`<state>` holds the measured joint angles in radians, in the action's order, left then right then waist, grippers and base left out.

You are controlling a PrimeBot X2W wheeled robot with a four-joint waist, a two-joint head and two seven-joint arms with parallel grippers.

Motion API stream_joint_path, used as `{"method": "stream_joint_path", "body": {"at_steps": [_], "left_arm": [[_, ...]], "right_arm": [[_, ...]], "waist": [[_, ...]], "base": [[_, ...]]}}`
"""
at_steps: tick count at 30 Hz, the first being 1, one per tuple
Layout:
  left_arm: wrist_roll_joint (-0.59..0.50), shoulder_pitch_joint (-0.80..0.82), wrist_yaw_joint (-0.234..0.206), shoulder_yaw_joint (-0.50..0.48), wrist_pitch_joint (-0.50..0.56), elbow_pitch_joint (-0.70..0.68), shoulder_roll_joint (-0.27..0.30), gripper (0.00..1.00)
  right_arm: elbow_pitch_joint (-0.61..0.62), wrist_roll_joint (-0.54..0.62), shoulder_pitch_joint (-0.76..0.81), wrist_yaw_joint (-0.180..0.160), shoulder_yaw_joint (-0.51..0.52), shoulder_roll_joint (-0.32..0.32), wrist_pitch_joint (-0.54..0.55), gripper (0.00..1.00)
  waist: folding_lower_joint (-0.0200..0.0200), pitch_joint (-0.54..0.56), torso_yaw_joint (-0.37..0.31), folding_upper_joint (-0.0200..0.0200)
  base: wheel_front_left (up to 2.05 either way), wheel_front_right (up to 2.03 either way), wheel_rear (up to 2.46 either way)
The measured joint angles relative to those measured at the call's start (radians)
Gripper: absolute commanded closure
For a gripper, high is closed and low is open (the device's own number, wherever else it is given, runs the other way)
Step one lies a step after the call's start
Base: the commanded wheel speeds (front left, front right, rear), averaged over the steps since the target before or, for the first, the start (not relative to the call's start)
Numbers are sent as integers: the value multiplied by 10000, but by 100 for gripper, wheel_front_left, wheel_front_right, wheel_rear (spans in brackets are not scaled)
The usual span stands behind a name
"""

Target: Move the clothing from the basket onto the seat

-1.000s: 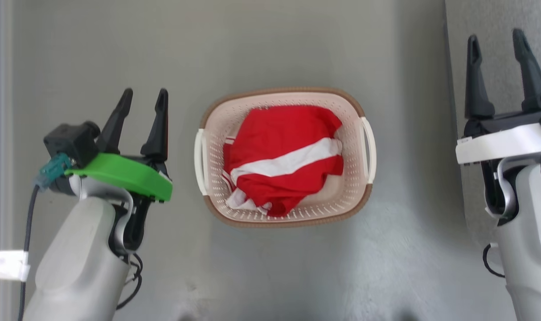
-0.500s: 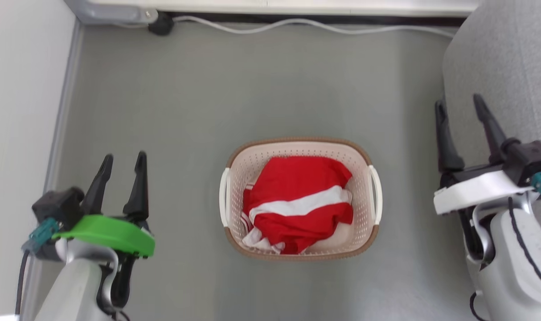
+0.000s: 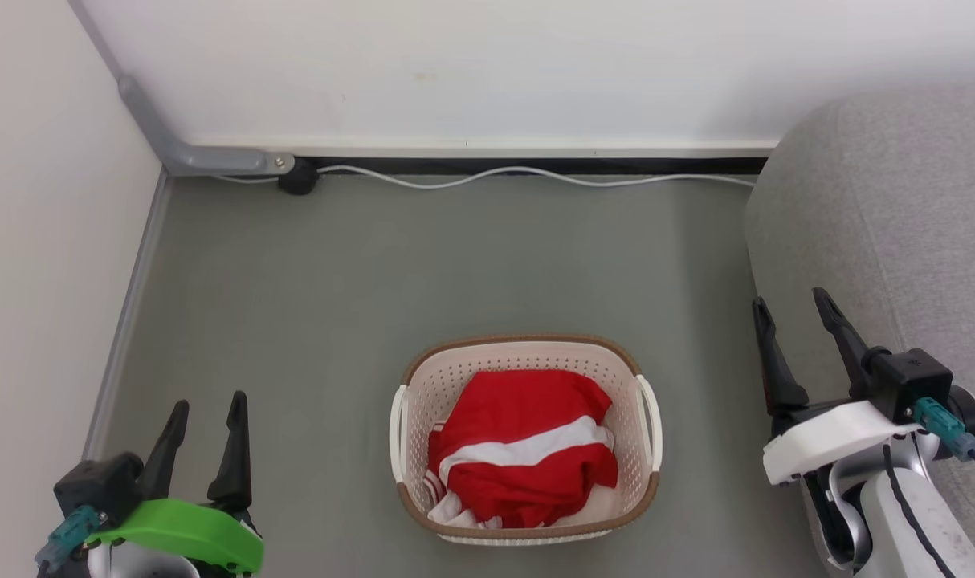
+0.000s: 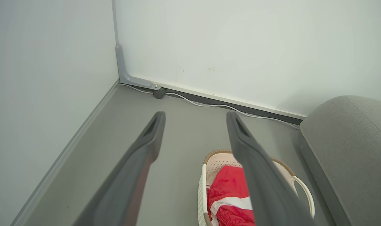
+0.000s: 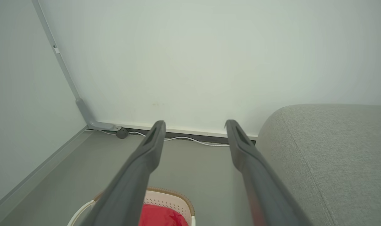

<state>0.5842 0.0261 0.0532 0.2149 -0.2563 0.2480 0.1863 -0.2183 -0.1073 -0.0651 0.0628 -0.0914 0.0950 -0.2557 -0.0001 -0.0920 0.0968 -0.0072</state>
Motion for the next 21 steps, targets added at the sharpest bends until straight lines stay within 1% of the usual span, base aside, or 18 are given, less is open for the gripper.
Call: {"method": "stream_joint_path", "body": {"at_steps": [11,16,21], "left_arm": [[-339,-621,86,-35,2,-495,-4,0],[-364,-793,88,-82,2,-742,-17,0],[-380,-1026,94,-199,2,-1039,-15,0]], "right_arm": [[128,-25,484,0,69,-15,0,0],[201,-25,548,0,92,-15,0,0],[441,-25,550,0,84,-21,0,0]], "waist": [[0,792,-465,0],[0,885,-591,0],[0,732,-649,0]], "base": [[0,0,0],[0,0,0],[0,0,0]]}}
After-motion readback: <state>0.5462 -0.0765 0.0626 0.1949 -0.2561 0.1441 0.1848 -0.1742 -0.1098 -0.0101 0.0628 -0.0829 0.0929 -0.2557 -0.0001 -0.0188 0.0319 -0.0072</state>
